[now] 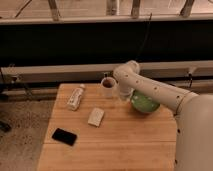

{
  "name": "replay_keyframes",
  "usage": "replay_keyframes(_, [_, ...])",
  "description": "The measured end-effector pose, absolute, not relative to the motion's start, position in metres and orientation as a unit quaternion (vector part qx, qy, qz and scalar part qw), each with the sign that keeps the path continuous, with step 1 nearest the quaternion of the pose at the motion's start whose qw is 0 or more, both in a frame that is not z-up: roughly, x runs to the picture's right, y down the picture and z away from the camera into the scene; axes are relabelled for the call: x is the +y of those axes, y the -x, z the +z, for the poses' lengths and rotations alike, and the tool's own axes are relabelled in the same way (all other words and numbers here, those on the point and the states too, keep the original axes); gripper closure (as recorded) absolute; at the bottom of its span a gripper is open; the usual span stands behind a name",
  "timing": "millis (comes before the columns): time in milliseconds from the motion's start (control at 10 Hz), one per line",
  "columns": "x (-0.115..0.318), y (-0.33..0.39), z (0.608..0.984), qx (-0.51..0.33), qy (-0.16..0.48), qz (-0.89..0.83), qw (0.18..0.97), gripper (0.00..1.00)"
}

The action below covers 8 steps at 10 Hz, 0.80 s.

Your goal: Push the ceramic bowl across the table

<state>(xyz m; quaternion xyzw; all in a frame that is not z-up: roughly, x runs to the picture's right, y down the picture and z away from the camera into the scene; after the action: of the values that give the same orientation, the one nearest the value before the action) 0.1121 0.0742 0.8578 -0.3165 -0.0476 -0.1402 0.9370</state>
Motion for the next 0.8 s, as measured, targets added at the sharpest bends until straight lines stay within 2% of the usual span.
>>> replay_keyframes(400, [0.072, -0.163, 0.862, -0.046, 0.314, -0.099, 0.943, 0.97])
replay_keyframes(800, [0.07, -0.198, 0.881, -0.046, 0.314, -0.06, 0.947, 0.97])
